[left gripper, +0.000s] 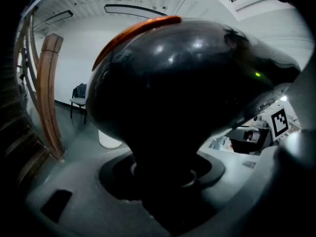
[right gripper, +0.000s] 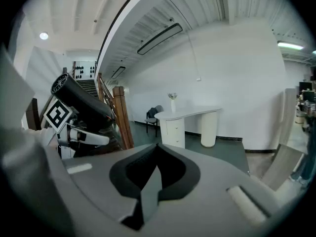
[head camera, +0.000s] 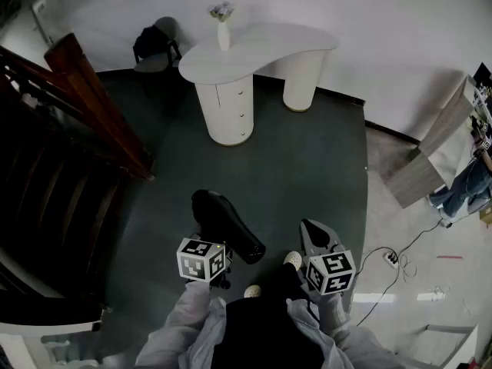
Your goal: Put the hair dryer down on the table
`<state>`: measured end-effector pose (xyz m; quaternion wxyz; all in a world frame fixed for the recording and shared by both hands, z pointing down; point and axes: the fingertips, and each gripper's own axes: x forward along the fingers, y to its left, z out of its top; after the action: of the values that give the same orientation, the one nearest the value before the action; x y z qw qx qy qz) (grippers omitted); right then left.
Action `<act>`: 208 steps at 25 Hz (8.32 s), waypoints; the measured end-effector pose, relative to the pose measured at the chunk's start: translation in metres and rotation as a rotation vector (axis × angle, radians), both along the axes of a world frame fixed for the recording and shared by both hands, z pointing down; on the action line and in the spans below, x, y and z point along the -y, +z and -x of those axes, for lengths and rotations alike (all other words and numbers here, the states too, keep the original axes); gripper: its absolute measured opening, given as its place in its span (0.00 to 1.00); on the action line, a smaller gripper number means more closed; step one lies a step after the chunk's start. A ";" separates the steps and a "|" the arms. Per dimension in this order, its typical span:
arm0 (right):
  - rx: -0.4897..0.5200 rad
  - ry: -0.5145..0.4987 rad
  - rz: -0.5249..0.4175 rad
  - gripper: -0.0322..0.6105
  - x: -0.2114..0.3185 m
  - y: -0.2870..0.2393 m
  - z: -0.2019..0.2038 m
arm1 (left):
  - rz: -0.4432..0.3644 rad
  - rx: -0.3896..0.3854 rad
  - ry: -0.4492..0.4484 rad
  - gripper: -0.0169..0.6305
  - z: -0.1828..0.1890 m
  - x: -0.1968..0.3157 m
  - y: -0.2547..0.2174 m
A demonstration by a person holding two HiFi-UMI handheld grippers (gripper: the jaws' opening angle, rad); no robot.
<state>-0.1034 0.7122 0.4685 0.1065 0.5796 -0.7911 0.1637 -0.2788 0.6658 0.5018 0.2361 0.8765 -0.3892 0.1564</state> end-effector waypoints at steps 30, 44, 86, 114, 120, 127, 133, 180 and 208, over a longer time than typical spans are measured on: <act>0.032 -0.051 0.039 0.06 0.121 0.020 -0.042 | 0.017 -0.053 -0.095 0.42 -0.039 0.108 0.010; 0.062 -0.096 0.038 0.06 0.273 0.027 -0.122 | 0.005 -0.040 -0.153 0.42 -0.111 0.248 0.015; 0.057 -0.126 0.038 0.06 0.690 0.008 -0.122 | 0.004 -0.112 -0.121 0.42 -0.131 0.681 -0.012; 0.113 -0.278 0.063 0.06 0.989 0.016 -0.232 | 0.024 -0.094 -0.182 0.42 -0.268 0.954 -0.019; 0.136 -0.334 0.074 0.06 1.031 0.030 -0.243 | 0.022 -0.048 -0.229 0.42 -0.275 0.992 -0.019; 0.176 -0.377 0.092 0.06 1.055 0.027 -0.239 | 0.081 0.028 -0.254 0.42 -0.263 1.016 -0.023; 0.191 -0.369 0.113 0.06 1.080 0.033 -0.242 | 0.129 0.113 -0.212 0.42 -0.258 1.062 -0.011; 0.176 -0.297 0.409 0.06 1.220 0.130 -0.252 | 0.350 0.452 -0.135 0.44 -0.268 1.248 0.165; 0.145 -0.320 0.277 0.06 1.177 0.082 -0.240 | 0.216 0.126 -0.142 0.64 -0.269 1.199 0.073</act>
<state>0.1369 -0.4645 0.5504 0.1525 0.4135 -0.8484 0.2931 -0.0101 -0.5334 0.5752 0.3147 0.8046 -0.4453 0.2349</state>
